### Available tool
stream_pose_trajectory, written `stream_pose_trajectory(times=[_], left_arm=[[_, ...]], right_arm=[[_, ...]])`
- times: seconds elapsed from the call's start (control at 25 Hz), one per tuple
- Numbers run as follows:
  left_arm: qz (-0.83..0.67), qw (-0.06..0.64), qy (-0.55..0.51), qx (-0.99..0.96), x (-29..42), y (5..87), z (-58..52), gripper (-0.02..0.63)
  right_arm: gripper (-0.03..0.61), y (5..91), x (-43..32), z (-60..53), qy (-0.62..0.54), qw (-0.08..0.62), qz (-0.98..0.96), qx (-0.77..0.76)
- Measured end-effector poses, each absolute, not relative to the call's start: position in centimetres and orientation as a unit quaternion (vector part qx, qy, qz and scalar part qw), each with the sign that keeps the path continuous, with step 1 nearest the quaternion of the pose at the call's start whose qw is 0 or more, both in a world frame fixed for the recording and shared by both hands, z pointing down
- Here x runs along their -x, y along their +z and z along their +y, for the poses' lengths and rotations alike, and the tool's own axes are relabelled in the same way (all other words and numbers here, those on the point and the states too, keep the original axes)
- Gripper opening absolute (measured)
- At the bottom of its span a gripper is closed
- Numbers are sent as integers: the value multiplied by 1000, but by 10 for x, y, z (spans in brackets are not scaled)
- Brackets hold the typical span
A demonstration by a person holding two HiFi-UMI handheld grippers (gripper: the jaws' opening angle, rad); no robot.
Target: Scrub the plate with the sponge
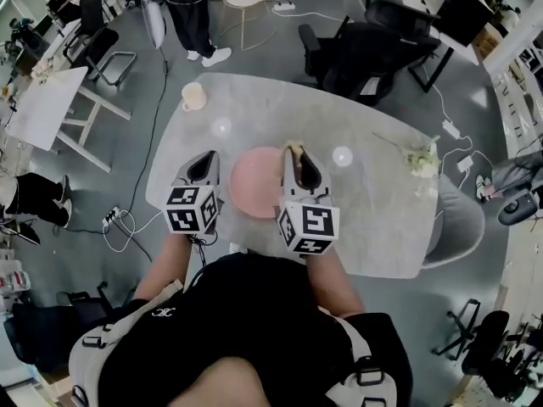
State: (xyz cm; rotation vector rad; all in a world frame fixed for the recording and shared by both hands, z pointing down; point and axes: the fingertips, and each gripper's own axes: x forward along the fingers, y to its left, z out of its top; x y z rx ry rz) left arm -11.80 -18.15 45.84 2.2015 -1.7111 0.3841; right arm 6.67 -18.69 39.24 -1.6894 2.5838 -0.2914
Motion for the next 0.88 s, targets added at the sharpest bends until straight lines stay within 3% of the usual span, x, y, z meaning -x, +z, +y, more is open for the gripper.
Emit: stream_pose_trajectory(times=[0.2,0.44,0.88], left_arm=[[-568,194,164,-783,111,502,-195,8],[-538,249,213,-776,108,572,-195,62],[-511,376,286,-718,130,696,-181,66]], right_arm=[[64,399,-84,-187,-93,7,814,574],[64,412,-103,-178,-106,-16,798,593],[64,425,-130,-162,-111,-38,772,625]])
